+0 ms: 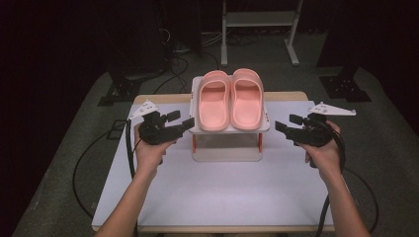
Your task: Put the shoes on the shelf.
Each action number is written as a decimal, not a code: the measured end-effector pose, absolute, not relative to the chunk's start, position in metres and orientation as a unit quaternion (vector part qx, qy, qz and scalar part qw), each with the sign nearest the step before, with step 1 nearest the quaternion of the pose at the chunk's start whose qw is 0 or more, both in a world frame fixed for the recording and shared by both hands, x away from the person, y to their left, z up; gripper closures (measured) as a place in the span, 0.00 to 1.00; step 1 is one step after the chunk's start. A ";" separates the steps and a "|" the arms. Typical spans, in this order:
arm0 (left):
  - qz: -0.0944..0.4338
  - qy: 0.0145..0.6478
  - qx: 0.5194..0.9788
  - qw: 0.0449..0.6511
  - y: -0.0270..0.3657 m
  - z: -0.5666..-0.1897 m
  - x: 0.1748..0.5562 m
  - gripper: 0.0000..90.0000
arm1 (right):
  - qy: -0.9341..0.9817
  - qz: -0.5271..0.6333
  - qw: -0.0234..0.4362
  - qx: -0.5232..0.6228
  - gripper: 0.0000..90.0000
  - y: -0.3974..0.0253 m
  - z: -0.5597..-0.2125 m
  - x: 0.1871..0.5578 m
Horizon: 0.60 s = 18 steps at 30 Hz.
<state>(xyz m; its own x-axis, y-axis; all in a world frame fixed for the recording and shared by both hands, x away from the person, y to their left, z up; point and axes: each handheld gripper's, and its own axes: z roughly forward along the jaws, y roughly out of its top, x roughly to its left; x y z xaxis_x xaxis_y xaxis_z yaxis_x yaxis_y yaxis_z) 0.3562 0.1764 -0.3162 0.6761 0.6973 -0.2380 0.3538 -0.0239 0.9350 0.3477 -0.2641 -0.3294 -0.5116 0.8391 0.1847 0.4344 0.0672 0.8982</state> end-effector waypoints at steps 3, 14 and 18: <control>0.144 0.374 0.700 0.591 0.179 -0.320 0.351 0.31 | 0.703 0.512 0.197 0.453 0.35 -0.267 -0.333 0.343; 0.143 0.375 0.697 0.594 0.195 -0.339 0.335 0.28 | 0.706 0.512 0.197 0.448 0.33 -0.274 -0.347 0.326; 0.147 0.374 0.698 0.593 0.199 -0.345 0.330 0.27 | 0.710 0.508 0.194 0.447 0.32 -0.276 -0.355 0.322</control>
<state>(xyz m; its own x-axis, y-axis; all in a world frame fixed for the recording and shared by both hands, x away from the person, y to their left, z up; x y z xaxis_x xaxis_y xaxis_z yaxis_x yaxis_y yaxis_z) 0.3299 0.1986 -0.3448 0.6774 0.6963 -0.2373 0.3474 -0.0185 0.9375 0.3219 -0.2762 -0.3555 -0.5257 0.8318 0.1781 0.4368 0.0843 0.8956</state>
